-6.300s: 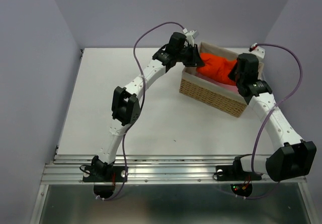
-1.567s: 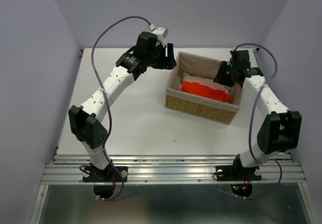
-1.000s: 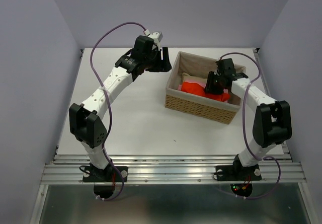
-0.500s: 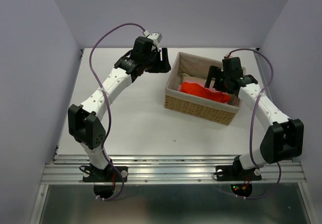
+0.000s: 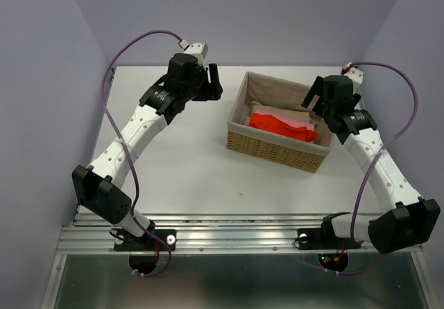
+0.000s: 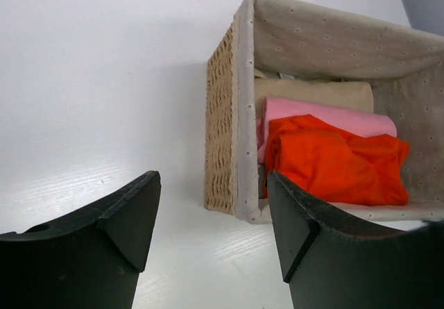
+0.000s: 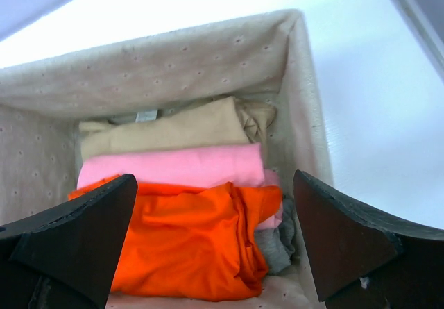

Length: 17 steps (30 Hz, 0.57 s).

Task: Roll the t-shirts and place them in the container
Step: Reset both arms

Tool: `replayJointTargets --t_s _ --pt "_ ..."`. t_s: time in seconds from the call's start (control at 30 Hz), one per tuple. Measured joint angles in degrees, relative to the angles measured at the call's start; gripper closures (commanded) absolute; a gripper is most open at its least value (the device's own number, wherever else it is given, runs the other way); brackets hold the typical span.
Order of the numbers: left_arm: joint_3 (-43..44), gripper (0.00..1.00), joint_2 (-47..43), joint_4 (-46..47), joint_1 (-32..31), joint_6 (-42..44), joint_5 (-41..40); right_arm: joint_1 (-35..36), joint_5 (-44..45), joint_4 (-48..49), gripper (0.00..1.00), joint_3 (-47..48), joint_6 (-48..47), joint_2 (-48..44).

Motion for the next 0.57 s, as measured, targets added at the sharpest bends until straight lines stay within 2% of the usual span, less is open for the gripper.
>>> replayJointTargets --t_s 0.57 --pt "-13.4 0.26 -14.0 7.4 2.7 0.6 -9.1 0.0 12.6 -0.5 0.00 -9.1 2.0 -17.3"
